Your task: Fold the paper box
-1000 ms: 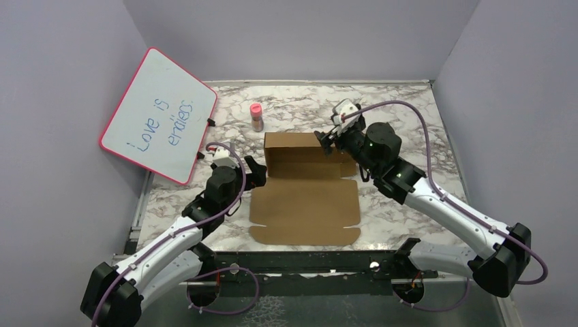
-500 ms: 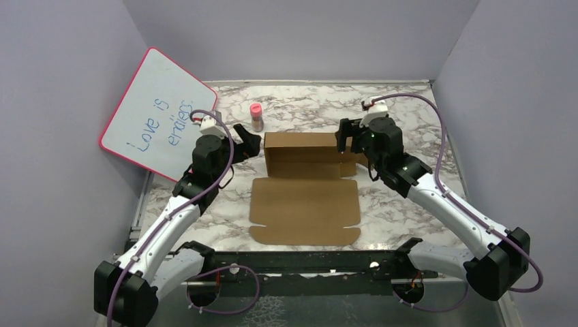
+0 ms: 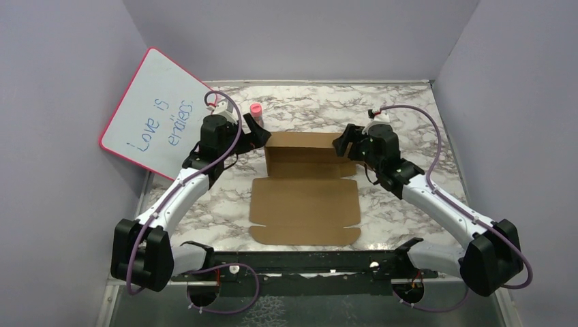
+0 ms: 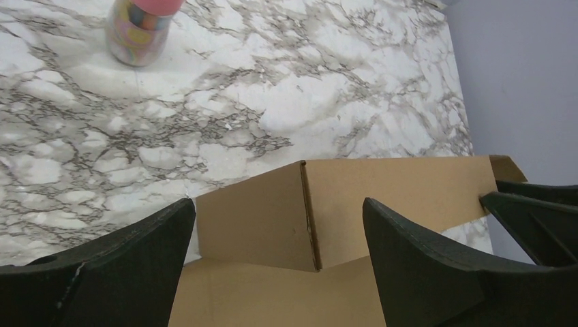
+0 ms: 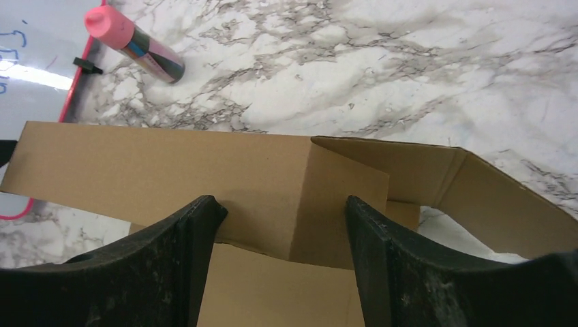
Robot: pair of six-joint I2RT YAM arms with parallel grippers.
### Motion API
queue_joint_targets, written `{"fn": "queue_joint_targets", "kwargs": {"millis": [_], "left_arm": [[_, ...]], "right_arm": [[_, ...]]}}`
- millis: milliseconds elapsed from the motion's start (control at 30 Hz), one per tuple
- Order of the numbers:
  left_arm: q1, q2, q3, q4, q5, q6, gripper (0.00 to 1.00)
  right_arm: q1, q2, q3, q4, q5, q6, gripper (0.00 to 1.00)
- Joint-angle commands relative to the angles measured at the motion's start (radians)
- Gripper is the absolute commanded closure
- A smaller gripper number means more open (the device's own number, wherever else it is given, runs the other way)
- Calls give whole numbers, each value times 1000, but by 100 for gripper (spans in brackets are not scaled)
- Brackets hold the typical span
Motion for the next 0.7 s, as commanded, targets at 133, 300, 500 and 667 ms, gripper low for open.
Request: {"fn": "queue_joint_targets", "kwargs": {"millis": [133, 300, 500, 667], "left_arm": [[6, 44, 17, 47, 164, -30, 10], [6, 36, 17, 27, 167, -11, 13], [6, 17, 3, -4, 165, 6, 15], [6, 5, -11, -6, 138, 8, 14]], "right_arm": [[-6, 41, -74, 222, -172, 101, 34], [-7, 92, -65, 292, -263, 118, 39], [-21, 151, -57, 380, -391, 195, 45], [-35, 180, -41, 403, -449, 237, 48]]}}
